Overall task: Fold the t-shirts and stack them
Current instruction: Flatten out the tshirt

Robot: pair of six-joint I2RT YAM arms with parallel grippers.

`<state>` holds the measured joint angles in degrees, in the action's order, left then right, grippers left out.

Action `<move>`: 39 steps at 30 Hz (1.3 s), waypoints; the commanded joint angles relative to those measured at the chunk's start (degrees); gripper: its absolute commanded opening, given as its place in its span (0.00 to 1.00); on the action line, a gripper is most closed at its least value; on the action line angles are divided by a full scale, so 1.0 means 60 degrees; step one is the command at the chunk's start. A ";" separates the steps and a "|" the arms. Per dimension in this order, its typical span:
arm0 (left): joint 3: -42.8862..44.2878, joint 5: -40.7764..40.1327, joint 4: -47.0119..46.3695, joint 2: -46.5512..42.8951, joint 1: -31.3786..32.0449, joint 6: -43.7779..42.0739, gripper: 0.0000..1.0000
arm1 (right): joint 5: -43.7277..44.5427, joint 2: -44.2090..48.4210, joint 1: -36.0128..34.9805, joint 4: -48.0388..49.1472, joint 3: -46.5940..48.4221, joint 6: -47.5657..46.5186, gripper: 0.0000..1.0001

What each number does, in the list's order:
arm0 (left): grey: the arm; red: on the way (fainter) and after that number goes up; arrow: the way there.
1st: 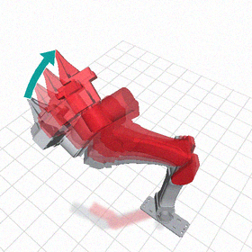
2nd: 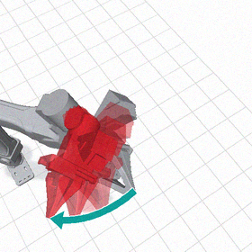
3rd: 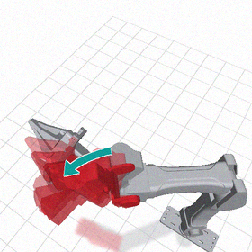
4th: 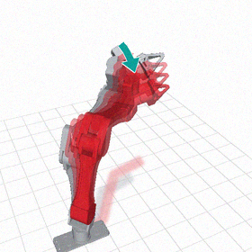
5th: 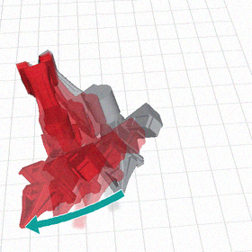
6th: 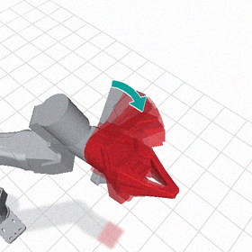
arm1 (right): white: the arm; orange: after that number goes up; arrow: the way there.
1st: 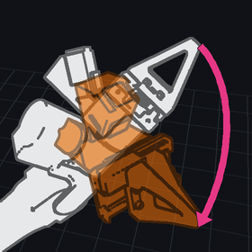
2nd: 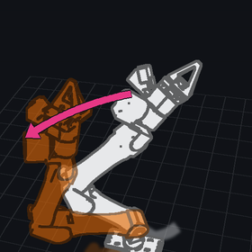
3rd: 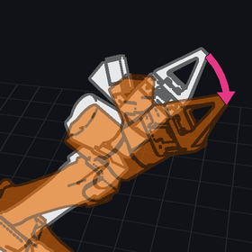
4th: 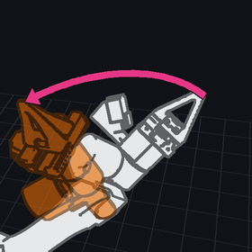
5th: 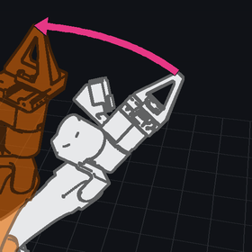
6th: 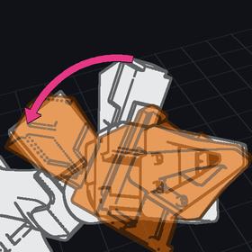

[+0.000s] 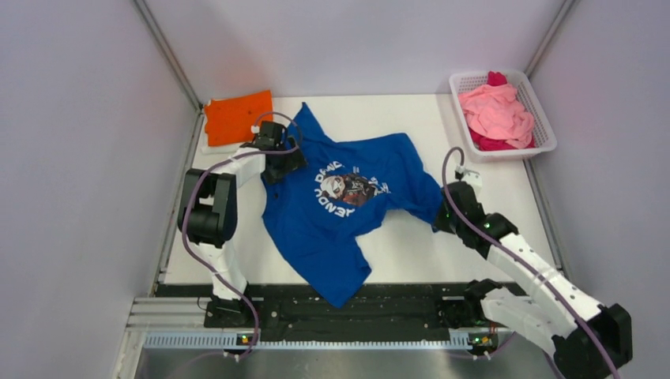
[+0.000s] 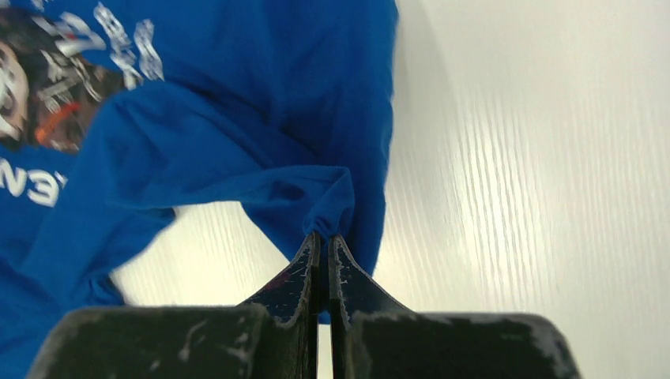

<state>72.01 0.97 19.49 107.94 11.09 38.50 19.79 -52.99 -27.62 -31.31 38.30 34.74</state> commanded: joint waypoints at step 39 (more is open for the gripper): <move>-0.2784 0.0727 -0.0170 -0.2247 0.0985 0.0500 0.99 | -0.0834 -0.7418 -0.0261 0.5919 0.3012 0.0532 0.99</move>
<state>50.63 7.40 18.28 90.94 16.91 42.11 14.66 -93.19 -29.85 -0.73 52.95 37.60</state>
